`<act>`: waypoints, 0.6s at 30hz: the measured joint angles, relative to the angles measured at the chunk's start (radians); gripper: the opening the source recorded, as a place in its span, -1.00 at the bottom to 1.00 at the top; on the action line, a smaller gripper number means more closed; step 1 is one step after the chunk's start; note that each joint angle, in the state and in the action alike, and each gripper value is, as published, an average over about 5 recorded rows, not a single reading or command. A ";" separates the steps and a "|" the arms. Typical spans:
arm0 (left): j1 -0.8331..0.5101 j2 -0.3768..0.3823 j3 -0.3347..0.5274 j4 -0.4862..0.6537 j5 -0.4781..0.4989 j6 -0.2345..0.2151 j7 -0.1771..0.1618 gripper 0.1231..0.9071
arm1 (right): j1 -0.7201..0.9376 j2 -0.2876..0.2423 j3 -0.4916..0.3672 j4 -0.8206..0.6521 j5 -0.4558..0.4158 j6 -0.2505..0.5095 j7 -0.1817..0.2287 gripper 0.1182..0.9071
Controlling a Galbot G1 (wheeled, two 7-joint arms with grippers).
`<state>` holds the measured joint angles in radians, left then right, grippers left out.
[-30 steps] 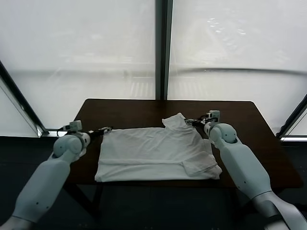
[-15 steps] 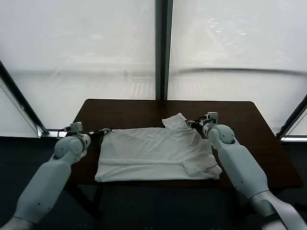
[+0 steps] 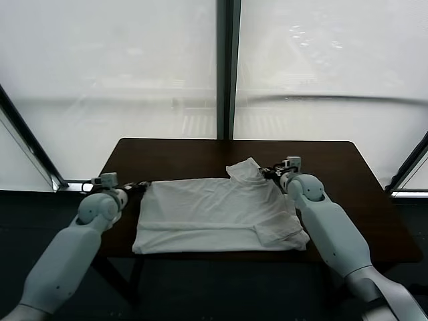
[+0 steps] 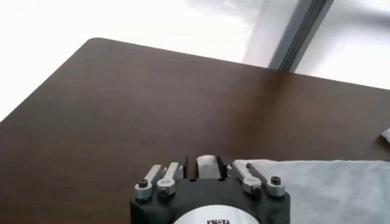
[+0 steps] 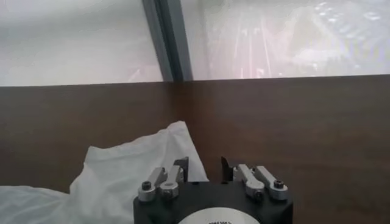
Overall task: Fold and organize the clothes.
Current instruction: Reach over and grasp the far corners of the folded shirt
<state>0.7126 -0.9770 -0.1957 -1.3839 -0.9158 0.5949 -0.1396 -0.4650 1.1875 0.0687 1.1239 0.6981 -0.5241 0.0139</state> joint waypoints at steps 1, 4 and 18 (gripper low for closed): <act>0.001 0.000 0.000 -0.003 0.000 0.002 0.000 -0.48 | 0.000 0.000 0.000 0.000 -0.001 0.002 0.000 -0.37; 0.003 0.000 0.001 -0.009 0.000 0.004 -0.001 -0.63 | 0.001 -0.001 0.000 0.000 -0.003 0.010 -0.002 -0.61; 0.002 -0.003 -0.012 -0.024 0.005 -0.024 -0.002 -0.85 | -0.017 -0.001 0.016 0.009 -0.010 0.055 -0.020 -0.95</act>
<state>0.7148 -0.9797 -0.2079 -1.4080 -0.9110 0.5707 -0.1420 -0.4823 1.1864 0.0845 1.1330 0.6884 -0.4695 -0.0065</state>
